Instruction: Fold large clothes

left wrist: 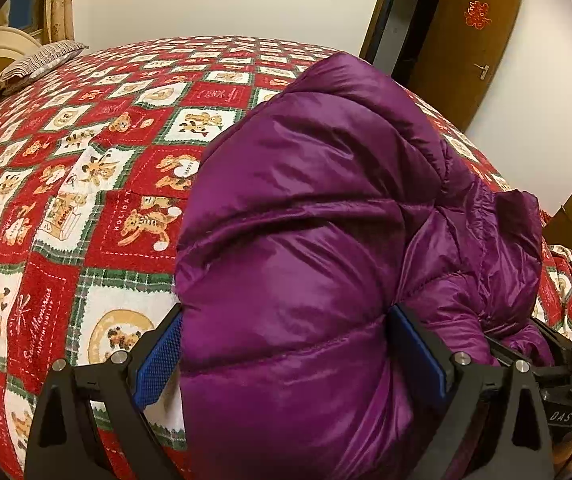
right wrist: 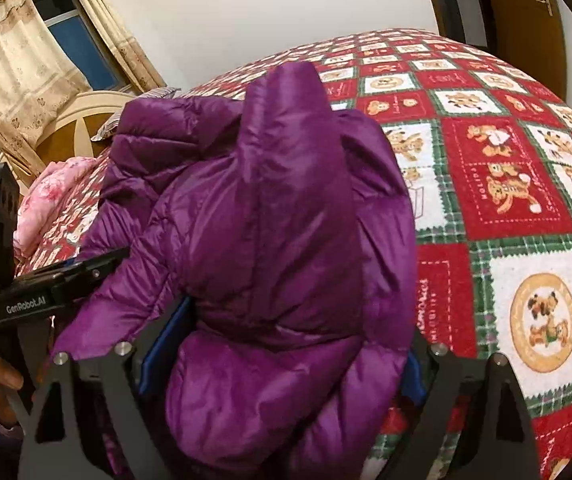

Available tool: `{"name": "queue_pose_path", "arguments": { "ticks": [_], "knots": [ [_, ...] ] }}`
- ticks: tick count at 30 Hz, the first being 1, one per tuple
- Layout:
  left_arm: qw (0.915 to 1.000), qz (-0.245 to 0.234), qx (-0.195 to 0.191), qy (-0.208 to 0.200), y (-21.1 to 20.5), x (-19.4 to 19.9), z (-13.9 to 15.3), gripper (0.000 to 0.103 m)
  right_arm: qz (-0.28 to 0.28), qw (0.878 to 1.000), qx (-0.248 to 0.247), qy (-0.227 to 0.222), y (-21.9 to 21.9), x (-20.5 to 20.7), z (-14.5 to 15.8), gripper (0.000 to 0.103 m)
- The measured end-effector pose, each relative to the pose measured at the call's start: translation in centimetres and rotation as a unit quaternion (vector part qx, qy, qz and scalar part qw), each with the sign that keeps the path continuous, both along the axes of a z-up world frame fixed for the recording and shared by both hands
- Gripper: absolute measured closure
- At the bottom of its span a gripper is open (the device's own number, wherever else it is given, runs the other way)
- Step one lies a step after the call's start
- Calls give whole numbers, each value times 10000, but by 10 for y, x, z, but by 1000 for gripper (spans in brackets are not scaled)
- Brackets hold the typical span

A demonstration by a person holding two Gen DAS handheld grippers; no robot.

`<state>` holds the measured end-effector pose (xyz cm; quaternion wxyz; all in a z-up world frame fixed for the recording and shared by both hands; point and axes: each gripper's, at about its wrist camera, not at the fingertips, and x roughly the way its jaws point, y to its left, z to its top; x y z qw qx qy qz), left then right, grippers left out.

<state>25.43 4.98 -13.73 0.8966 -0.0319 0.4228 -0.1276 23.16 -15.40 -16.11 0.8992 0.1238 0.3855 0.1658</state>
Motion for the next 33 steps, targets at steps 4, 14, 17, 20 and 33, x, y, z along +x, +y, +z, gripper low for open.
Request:
{"name": "queue_pose_path", "arguments": {
  "ticks": [4, 14, 17, 20, 33],
  "knots": [
    [9995, -70, -305, 109, 4, 2, -4, 8, 146, 9998, 106, 60, 3, -1, 1, 32],
    [9983, -207, -520, -131, 7, -26, 3, 31, 195, 9991, -370, -57, 27, -22, 15, 62],
    [9982, -149, -561, -144, 9, -35, 5, 31, 167, 9981, -572, -141, 32, -30, 17, 63],
    [9982, -129, -558, -162, 11, -40, 4, 31, 146, 9983, -551, -142, 30, -34, 16, 63],
    [9982, -28, -574, -149, 16, -42, 0, 25, -24, 9998, -115, 152, 14, -27, 13, 38]
  ]
}}
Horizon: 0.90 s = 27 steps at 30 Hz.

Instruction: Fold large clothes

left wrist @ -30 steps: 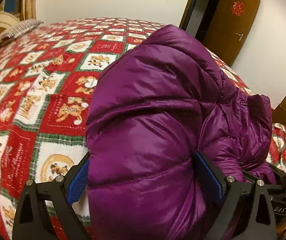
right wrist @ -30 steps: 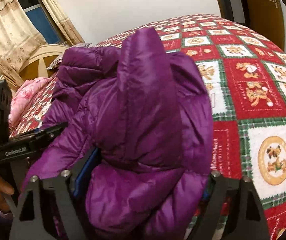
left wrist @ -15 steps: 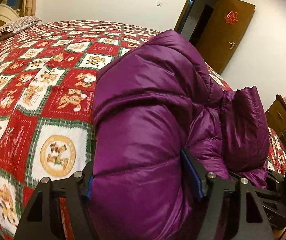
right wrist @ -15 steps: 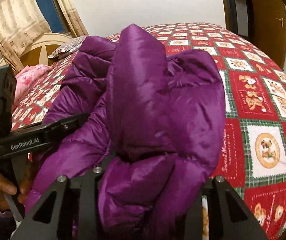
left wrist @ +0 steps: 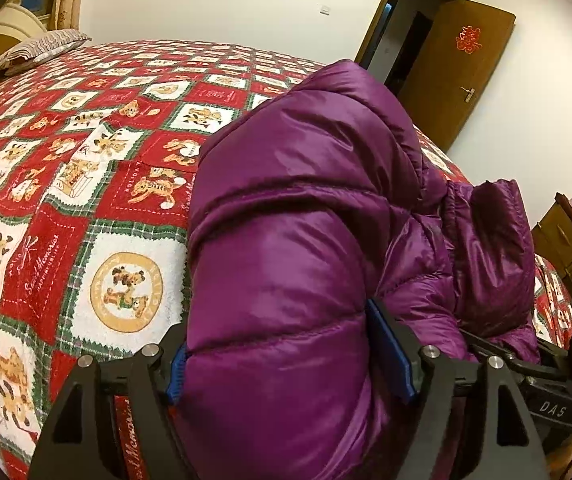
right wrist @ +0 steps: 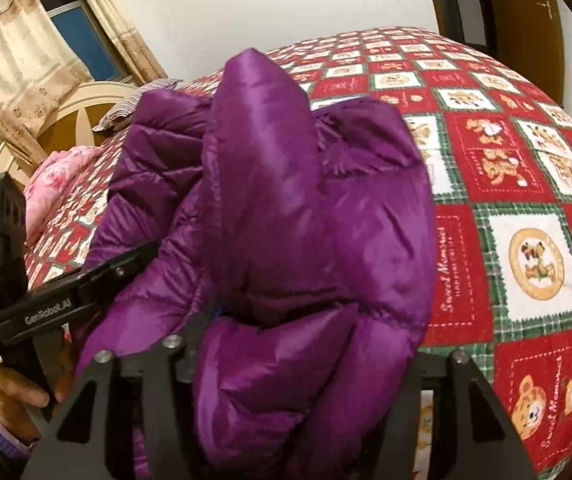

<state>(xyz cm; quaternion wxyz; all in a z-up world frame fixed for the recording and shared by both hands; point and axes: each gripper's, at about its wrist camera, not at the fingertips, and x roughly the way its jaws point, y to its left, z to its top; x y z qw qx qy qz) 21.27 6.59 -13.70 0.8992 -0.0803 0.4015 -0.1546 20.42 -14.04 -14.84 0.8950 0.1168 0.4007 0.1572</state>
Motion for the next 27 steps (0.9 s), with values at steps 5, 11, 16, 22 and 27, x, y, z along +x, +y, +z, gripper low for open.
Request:
{"name": "queue_pose_path", "arguments": {
  "ticks": [5, 11, 16, 22, 27],
  "knots": [
    [9997, -79, -185, 160, 5, 8, 6, 24, -57, 9988, 488, 22, -18, 4, 4, 29],
    [9989, 126, -376, 269, 6, 18, -2, 14, -349, 9920, 1205, 124, -40, 24, 8, 26],
    [9980, 82, -512, 366, 10, 22, -6, 11, -662, 9852, 1541, 368, -46, 36, -8, 38],
    [9975, 16, -601, 383, 7, 24, -13, 8, -578, 9861, 1519, 346, -39, 13, -20, 41],
    [9984, -119, -525, 158, -1, 11, -9, 26, -268, 9958, 838, 249, -14, 6, -11, 60]
  ]
}}
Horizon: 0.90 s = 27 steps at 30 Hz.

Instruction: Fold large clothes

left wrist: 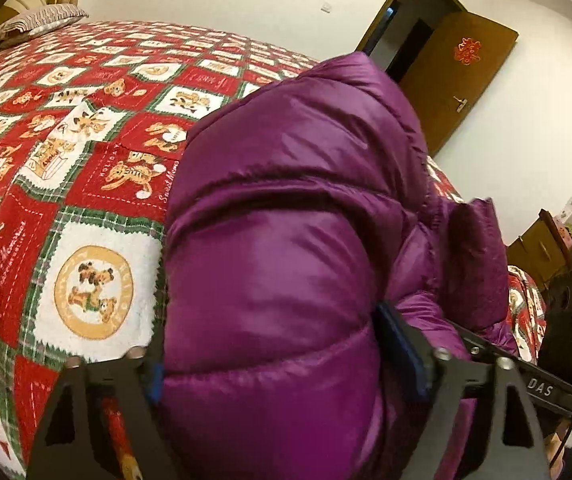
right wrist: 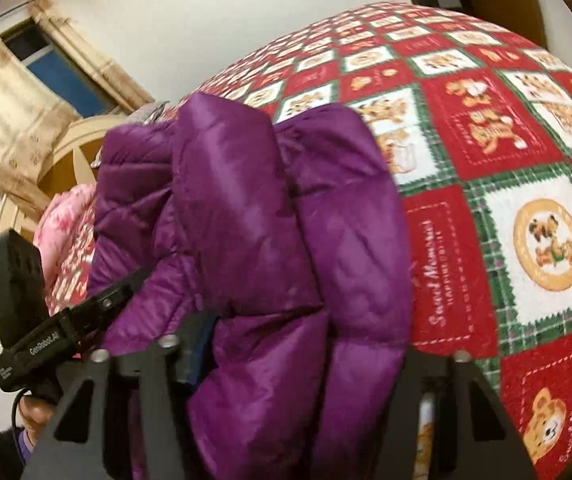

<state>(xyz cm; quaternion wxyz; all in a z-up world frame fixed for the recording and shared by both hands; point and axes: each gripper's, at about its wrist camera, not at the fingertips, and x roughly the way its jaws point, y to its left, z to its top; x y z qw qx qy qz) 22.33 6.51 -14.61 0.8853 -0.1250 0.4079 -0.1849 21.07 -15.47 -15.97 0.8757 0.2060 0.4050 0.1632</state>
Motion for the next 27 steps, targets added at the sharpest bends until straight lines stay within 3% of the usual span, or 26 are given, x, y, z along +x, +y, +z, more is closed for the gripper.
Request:
{"name": "queue_pose_path", "arguments": {
  "ticks": [4, 7, 9, 17, 27],
  "knots": [
    [9998, -73, -183, -91, -1, -13, 15, 41, 68, 9996, -195, -173, 8, -17, 13, 70],
    [9978, -102, -650, -72, -4, -14, 29, 42, -54, 9995, 39, -314, -5, -25, 23, 74],
    [9969, -205, -748, -135, -15, -11, 40, 42, -189, 9985, 196, -472, -20, -35, 34, 74],
    [9927, -922, -624, -457, -112, 0, 77, 42, -795, 9921, 141, -956, -93, -62, 82, 75],
    [9841, -1696, -405, -332, -249, 11, 75, 42, -1689, 9815, -93, -899, -202, -85, 87, 75]
  ]
}}
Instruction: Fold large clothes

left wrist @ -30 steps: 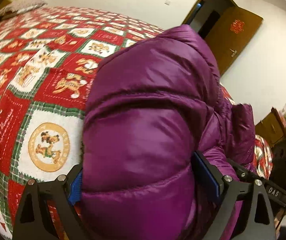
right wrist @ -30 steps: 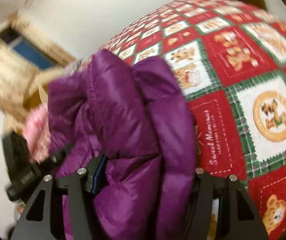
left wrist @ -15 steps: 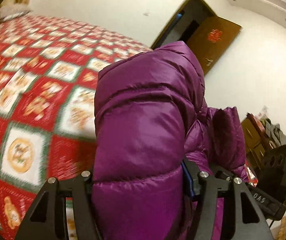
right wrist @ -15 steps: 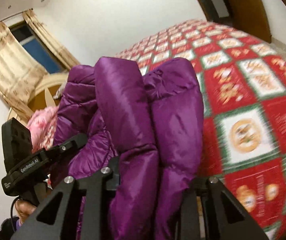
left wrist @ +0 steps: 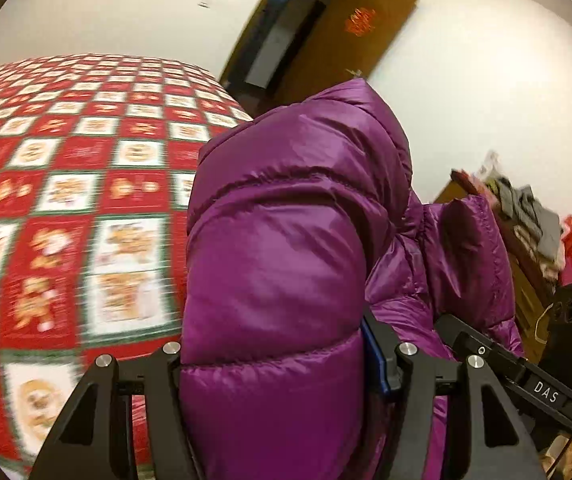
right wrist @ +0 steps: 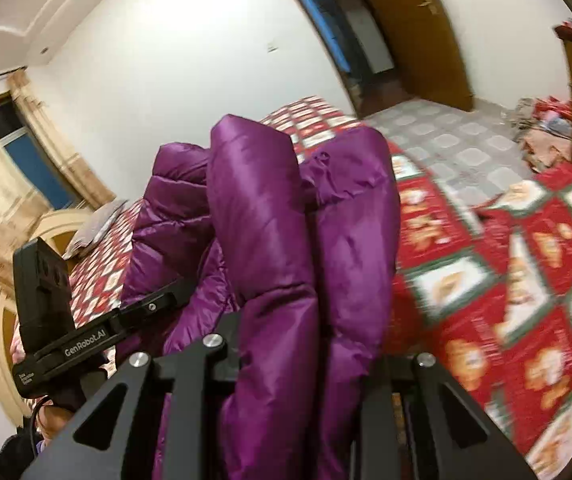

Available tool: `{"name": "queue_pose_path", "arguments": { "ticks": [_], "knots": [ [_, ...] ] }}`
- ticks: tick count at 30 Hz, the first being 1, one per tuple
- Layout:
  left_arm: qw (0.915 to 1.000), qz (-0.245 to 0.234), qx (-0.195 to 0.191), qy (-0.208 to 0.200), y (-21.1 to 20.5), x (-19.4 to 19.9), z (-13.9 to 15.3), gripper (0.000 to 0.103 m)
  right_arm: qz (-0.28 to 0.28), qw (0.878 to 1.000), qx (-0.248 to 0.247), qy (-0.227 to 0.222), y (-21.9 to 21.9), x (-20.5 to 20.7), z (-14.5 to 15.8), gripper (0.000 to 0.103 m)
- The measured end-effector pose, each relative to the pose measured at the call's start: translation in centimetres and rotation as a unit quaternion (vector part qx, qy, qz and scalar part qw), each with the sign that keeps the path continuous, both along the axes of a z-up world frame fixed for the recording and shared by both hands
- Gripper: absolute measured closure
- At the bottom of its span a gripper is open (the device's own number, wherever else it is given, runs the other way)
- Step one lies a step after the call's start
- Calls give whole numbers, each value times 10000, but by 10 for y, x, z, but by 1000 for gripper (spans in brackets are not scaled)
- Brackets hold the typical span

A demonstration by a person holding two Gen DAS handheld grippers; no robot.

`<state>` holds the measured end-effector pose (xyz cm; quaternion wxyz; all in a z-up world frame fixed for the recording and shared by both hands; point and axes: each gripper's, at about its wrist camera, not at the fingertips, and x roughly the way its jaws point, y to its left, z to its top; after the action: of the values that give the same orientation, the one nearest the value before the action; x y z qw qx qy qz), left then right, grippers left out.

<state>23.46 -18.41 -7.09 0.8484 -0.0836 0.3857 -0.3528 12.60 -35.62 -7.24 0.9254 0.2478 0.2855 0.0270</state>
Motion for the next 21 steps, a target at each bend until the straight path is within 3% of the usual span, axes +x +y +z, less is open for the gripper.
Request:
{"name": "queue_pose_path", "arguments": {
  "ticks": [9, 15, 19, 21],
  "knots": [
    [9981, 23, 576, 198, -55, 15, -27, 42, -218, 9984, 276, 435, -54, 20, -35, 75],
    [9954, 108, 953, -52, -72, 18, -36, 42, -317, 9976, 200, 577, -66, 20, -46, 75],
    [9910, 296, 1301, -109, -82, 29, -51, 26, -412, 9963, 125, 738, -70, 25, -54, 71],
    [9887, 380, 1432, -204, -84, 29, -55, 21, -453, 9958, 179, 779, -69, 22, -53, 63]
  ]
}}
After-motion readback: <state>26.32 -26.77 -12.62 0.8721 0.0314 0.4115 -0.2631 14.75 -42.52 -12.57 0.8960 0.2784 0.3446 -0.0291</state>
